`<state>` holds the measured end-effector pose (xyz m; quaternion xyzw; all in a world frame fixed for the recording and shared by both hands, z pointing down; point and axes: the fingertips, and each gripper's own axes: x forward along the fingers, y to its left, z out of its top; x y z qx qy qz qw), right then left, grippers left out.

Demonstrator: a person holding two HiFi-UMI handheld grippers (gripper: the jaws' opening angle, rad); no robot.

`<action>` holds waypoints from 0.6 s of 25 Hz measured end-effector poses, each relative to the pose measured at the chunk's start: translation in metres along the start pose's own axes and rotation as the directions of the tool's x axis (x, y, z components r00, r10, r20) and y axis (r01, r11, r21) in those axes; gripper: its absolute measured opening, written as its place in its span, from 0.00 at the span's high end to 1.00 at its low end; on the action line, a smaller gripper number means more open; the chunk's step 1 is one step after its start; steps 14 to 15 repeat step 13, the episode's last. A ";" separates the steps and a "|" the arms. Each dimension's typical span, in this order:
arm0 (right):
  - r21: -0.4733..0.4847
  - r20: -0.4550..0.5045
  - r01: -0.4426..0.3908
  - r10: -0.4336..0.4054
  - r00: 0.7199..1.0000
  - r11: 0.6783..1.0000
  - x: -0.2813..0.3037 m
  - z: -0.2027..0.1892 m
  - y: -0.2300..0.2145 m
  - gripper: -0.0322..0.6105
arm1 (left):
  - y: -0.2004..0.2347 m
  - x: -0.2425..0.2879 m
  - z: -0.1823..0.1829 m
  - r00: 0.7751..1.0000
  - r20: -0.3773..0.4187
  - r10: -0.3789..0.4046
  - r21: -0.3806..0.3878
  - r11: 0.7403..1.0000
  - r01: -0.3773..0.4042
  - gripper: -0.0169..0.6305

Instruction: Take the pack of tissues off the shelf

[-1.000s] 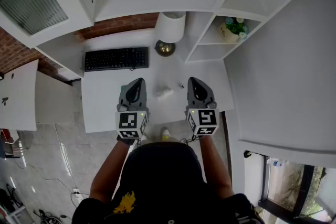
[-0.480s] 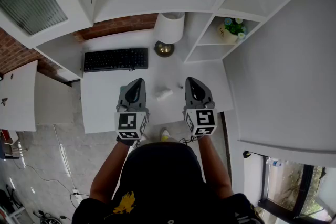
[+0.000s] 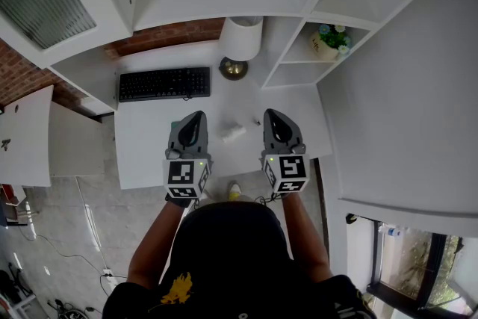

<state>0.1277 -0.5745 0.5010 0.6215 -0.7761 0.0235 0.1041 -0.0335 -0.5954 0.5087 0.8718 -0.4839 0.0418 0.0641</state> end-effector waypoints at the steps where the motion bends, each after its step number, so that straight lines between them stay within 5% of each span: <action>1: 0.000 -0.001 0.001 -0.001 1.000 1.000 0.000 0.000 0.001 0.95 | 0.001 -0.001 -0.001 1.000 -0.004 -0.001 0.001 1.000 0.001 0.96; 15: 0.007 -0.012 -0.003 0.003 1.000 1.000 -0.005 -0.007 0.007 0.95 | 0.016 -0.017 -0.023 0.999 -0.049 0.019 0.001 1.000 -0.019 0.96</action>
